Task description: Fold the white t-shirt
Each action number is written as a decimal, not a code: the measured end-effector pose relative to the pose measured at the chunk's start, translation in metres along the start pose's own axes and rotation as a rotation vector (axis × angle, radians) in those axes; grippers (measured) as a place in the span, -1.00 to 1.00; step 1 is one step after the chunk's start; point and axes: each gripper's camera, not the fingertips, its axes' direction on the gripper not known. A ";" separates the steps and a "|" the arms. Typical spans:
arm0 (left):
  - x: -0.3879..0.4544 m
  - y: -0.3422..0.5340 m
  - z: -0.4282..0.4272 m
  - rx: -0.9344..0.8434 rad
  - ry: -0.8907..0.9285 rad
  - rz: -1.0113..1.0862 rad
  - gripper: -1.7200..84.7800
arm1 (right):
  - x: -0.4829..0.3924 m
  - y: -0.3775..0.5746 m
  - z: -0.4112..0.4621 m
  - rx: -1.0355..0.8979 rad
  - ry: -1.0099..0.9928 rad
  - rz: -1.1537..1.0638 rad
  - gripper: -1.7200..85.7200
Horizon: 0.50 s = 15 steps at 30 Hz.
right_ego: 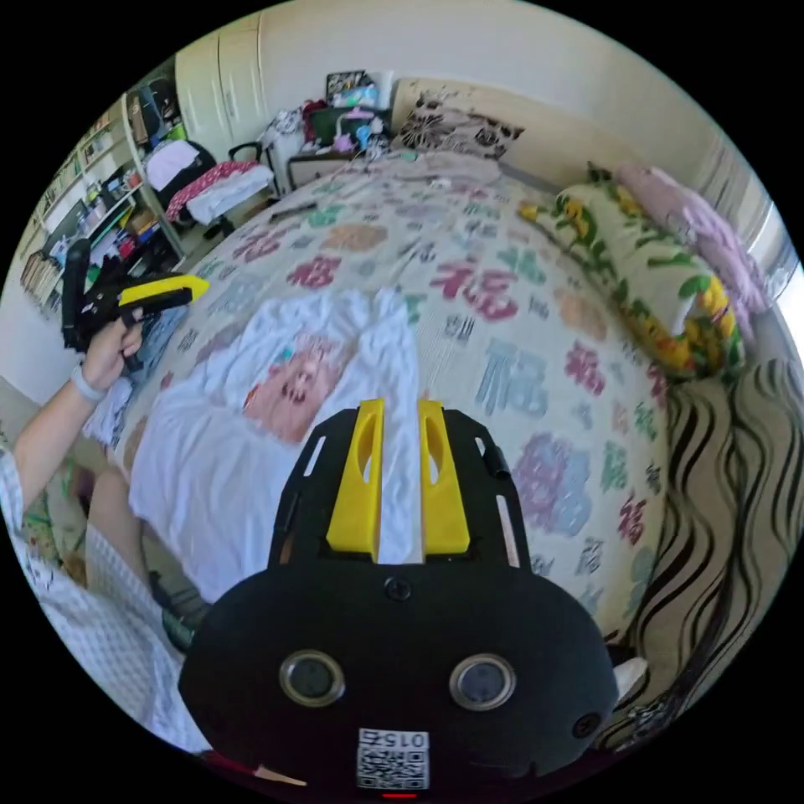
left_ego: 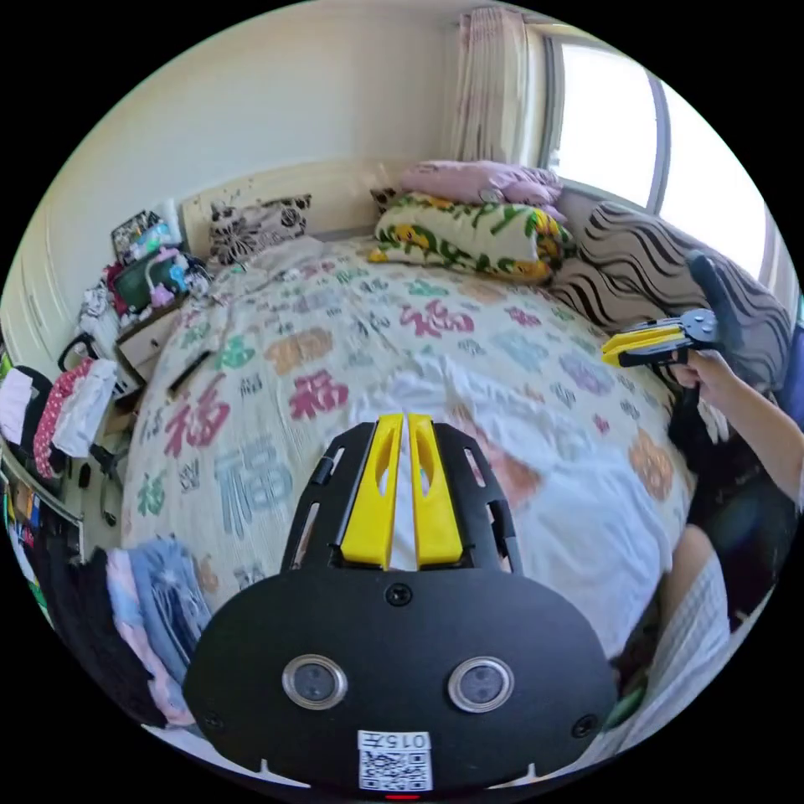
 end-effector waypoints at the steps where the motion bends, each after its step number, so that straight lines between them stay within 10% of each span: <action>1: -0.003 0.013 0.002 -0.036 0.009 -0.013 -0.93 | 0.005 0.013 0.008 -0.025 -0.032 0.015 -0.79; 15: -0.003 0.139 0.029 -0.590 0.249 -0.376 -0.73 | 0.011 0.097 0.114 -0.350 -0.223 0.195 -0.79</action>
